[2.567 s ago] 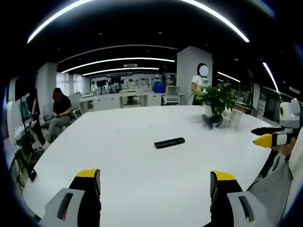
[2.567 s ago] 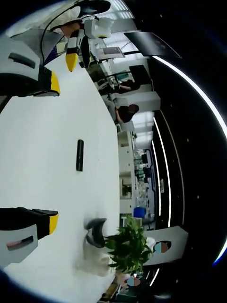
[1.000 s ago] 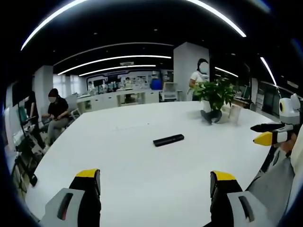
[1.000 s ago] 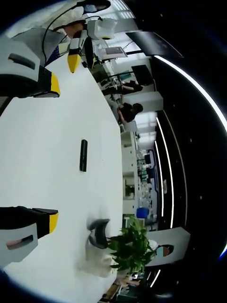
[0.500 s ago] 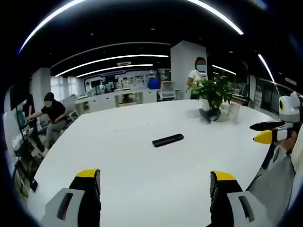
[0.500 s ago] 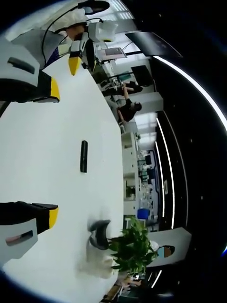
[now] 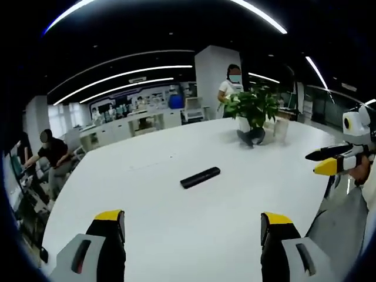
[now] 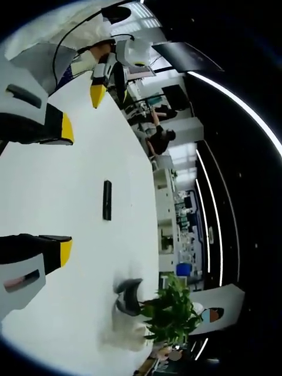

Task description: Press the specified remote control buttons in sequence, fully releasing each button before pressing the next.

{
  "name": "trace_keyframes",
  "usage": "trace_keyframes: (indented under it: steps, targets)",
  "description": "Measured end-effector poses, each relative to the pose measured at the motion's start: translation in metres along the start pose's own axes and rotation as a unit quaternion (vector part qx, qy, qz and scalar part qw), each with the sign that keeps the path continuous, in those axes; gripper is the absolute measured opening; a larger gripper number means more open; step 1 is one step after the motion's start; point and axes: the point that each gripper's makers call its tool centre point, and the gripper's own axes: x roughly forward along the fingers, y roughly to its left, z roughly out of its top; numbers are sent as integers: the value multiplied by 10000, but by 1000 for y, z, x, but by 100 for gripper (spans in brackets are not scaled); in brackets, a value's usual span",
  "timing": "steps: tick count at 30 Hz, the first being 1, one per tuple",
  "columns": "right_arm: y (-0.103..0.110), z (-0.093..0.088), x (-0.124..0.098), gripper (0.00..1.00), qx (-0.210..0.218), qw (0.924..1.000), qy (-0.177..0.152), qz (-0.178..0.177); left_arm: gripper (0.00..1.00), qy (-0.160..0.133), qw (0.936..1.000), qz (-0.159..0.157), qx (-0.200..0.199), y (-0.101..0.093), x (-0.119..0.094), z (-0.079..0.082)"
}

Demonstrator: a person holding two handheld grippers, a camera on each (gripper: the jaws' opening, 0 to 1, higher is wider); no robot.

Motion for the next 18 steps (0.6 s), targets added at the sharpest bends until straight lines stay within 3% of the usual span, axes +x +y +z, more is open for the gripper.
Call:
trace_keyframes:
  steps: [13,18]
  targets:
    - [-4,-6,0,37,34,9998,192,-17,95,309,9985,-190,409,12,26,14]
    - [-10,-7,0,35,140,9997,186,-72,93,497,9968,-344,525,10,40,19]
